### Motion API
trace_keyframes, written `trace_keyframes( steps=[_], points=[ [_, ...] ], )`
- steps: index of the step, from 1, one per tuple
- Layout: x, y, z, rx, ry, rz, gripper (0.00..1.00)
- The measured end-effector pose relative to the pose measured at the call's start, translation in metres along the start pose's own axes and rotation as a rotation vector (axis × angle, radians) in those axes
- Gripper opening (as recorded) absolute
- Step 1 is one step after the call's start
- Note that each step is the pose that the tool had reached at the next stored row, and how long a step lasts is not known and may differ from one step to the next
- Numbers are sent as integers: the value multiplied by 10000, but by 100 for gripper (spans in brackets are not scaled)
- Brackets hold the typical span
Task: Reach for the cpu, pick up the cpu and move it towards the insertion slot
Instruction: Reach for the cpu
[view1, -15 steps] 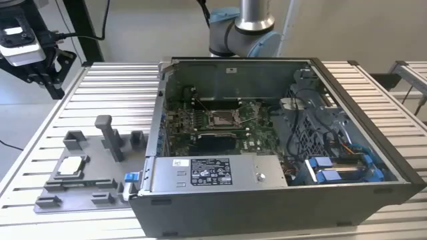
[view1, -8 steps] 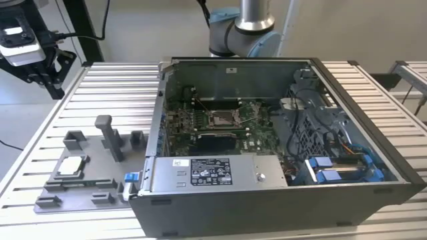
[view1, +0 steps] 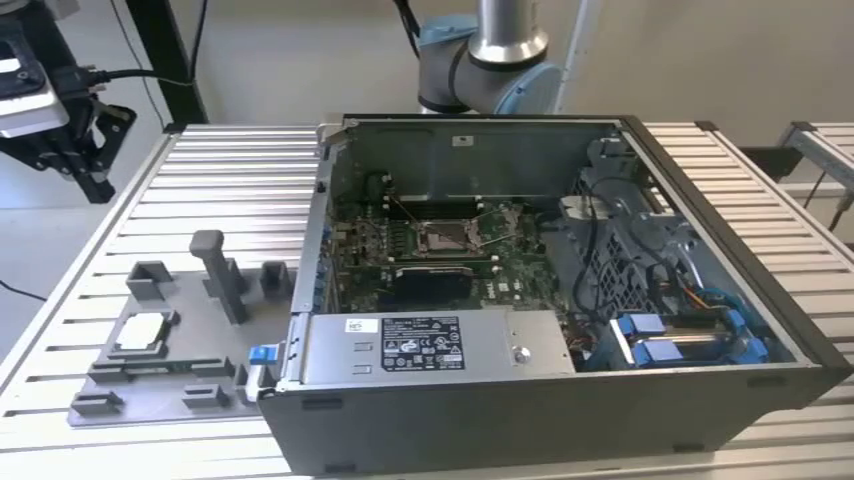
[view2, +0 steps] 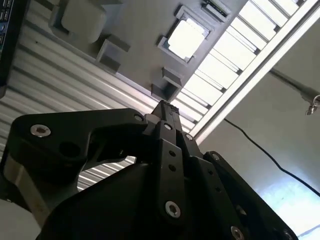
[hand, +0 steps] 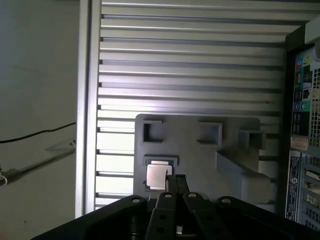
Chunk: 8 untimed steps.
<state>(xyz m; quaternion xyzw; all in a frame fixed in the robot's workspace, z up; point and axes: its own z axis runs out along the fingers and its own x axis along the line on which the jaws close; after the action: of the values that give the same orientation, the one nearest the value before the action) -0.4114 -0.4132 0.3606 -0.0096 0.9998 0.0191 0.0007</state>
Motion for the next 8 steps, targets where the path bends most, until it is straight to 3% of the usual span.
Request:
trace_keyframes(
  steps=[8],
  points=[
    [55, -59, 41, 0, 1, -16, 0]
  ],
)
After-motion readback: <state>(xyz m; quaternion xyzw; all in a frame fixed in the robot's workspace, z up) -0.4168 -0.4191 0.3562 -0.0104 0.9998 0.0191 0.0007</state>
